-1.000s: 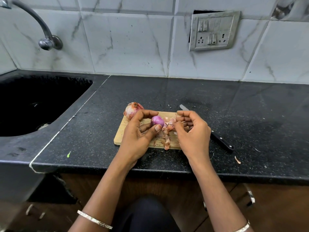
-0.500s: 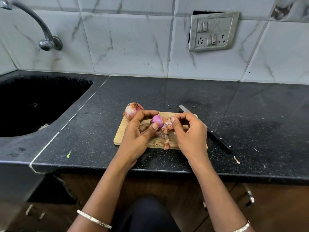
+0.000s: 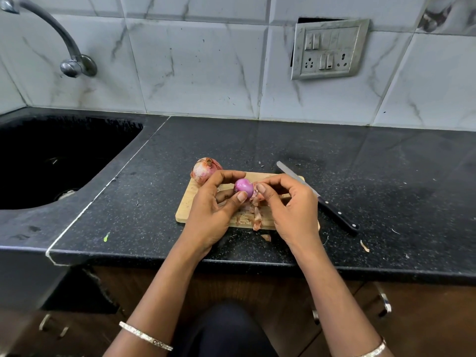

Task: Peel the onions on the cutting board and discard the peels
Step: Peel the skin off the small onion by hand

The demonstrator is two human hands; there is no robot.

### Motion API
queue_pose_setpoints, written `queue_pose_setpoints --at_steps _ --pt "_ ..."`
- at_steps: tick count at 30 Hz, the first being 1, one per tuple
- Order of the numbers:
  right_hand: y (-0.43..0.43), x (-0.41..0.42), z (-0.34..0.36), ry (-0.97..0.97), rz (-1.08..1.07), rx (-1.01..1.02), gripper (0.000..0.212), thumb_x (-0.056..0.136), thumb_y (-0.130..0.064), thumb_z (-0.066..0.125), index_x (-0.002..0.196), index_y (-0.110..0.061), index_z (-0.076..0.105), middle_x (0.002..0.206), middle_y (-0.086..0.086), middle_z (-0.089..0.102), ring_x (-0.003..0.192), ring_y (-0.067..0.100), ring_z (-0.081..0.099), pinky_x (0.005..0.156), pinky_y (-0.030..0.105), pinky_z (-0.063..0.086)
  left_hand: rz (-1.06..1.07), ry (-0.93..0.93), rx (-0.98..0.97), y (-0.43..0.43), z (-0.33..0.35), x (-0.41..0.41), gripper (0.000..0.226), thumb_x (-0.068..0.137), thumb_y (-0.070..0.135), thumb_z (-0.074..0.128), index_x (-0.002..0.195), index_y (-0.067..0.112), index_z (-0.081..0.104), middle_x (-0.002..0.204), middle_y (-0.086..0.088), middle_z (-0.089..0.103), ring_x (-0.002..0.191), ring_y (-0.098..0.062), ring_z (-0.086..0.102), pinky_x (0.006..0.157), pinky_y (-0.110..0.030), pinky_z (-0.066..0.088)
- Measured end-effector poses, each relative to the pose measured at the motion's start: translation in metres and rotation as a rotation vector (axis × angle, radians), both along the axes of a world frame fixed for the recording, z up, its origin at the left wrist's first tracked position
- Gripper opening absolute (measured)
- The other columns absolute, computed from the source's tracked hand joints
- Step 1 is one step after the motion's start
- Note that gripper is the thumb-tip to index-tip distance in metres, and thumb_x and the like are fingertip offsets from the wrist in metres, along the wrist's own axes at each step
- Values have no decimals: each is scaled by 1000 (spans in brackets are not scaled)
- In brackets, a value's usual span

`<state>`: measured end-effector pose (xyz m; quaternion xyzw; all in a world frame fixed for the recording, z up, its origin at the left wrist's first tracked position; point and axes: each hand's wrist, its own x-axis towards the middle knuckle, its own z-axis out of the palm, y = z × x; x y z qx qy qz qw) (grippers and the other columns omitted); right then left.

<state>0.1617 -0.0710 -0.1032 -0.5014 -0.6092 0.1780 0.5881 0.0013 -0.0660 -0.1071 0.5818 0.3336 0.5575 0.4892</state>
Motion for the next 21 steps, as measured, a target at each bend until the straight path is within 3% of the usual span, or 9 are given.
queue_pose_setpoints --at_steps 5,10,15,21 --pt "3 4 -4 53 -149 -40 7 94 -13 69 93 -19 73 84 -10 72 79 7 69 77 38 59 -18 -58 -39 -1 2 2 32 94 -3 64 125 8 63 122 -5 67 109 -23 71 89 -32 61" --pt "2 3 -2 -31 -85 -1 30 87 -8 71 110 -28 74 118 -15 62 108 -2 61 89 27 55 -24 -83 -38 -2 3 1 32 96 -5 60 125 6 63 119 -1 69 103 -18 72 88 -31 61" --pt "-2 -2 3 -44 78 -2 7 88 -25 79 94 -23 79 90 -15 75 92 7 70 81 31 56 -19 -65 -17 0 0 1 31 99 -6 55 129 3 60 121 -7 71 104 -22 72 93 -36 60" --pt "3 0 -3 -85 24 -21 5 92 -15 70 88 -17 72 84 -10 71 84 9 67 76 32 54 -20 -50 -24 3 -2 0 28 103 0 50 127 7 62 126 -15 65 110 -24 70 93 -35 60"
